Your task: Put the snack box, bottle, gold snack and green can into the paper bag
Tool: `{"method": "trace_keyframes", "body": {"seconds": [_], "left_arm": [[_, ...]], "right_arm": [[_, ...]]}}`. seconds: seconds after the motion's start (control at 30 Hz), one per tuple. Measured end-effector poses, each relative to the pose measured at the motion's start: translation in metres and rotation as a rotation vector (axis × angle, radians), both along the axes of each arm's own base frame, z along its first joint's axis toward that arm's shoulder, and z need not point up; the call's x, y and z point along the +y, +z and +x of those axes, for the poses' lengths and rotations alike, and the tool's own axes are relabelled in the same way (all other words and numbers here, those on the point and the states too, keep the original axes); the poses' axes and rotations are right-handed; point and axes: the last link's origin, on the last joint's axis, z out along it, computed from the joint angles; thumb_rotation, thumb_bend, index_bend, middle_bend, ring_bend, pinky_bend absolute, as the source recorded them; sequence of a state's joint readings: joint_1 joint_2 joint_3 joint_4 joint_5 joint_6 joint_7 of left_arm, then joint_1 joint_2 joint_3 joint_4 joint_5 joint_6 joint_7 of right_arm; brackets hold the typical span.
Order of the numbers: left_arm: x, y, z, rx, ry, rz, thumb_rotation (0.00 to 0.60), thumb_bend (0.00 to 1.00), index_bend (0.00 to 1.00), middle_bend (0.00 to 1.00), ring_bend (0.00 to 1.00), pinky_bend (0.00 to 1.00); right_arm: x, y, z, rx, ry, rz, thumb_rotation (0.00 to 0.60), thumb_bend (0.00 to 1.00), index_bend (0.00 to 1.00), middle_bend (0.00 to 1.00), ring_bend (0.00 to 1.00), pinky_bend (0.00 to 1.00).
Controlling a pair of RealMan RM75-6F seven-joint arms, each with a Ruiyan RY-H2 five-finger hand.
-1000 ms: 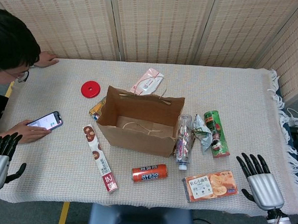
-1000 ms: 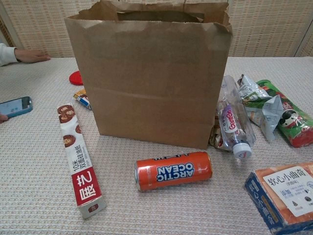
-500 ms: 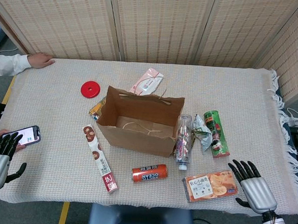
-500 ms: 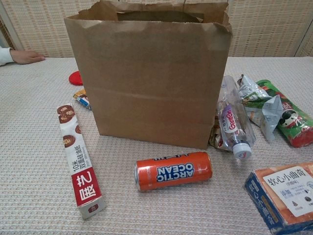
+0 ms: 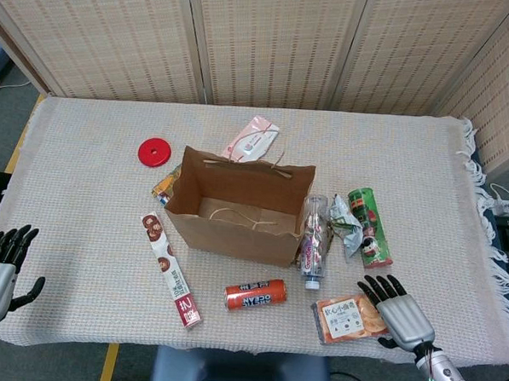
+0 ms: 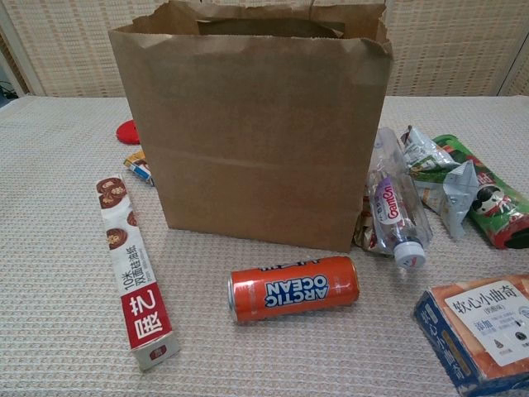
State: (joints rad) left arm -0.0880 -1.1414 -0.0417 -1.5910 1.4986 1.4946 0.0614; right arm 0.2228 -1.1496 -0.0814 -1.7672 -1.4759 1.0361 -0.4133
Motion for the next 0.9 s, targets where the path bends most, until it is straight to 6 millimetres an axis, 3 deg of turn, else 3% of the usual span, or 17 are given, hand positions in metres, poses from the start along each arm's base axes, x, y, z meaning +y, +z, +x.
{"method": "trace_keyframes", "body": {"seconds": [0.3, 0.4, 0.43, 0.47, 0.53, 0.63, 0.9], "left_arm": [[0.000, 0.000, 0.000, -0.001, -0.002, -0.002, 0.600, 0.35, 0.00, 0.00, 0.00, 0.00], [0.000, 0.000, 0.000, -0.001, -0.002, -0.003, 0.600, 0.35, 0.00, 0.00, 0.00, 0.00], [0.000, 0.000, 0.000, -0.001, -0.002, -0.003, 0.600, 0.35, 0.00, 0.00, 0.00, 0.00], [0.000, 0.000, 0.000, -0.001, -0.002, -0.003, 0.600, 0.35, 0.00, 0.00, 0.00, 0.00], [0.000, 0.000, 0.000, -0.001, -0.002, -0.003, 0.600, 0.35, 0.00, 0.00, 0.00, 0.00], [0.000, 0.000, 0.000, -0.001, -0.002, -0.003, 0.600, 0.35, 0.00, 0.00, 0.00, 0.00], [0.000, 0.000, 0.000, 0.000, -0.001, -0.002, 0.600, 0.35, 0.00, 0.00, 0.00, 0.00]], "right_arm": [[-0.008, -0.028, 0.006, 0.070, 0.007, 0.076, 0.600, 0.00, 0.00, 0.00, 0.00, 0.00], [-0.010, -0.035, 0.007, 0.085, 0.008, 0.081, 0.600, 0.00, 0.02, 0.07, 0.06, 0.08], [-0.011, -0.036, 0.007, 0.086, 0.008, 0.081, 0.600, 0.02, 0.08, 0.13, 0.13, 0.16], [-0.012, -0.037, 0.008, 0.087, 0.009, 0.078, 0.600, 0.05, 0.20, 0.25, 0.27, 0.31], [-0.012, -0.038, 0.009, 0.085, 0.011, 0.070, 0.600, 0.14, 0.54, 0.54, 0.60, 0.65], [-0.014, -0.036, 0.014, 0.056, 0.027, 0.039, 0.600, 0.17, 0.64, 0.62, 0.68, 0.71], [-0.022, -0.006, 0.054, -0.214, 0.104, -0.108, 0.600, 0.18, 0.65, 0.62, 0.68, 0.71]]}}
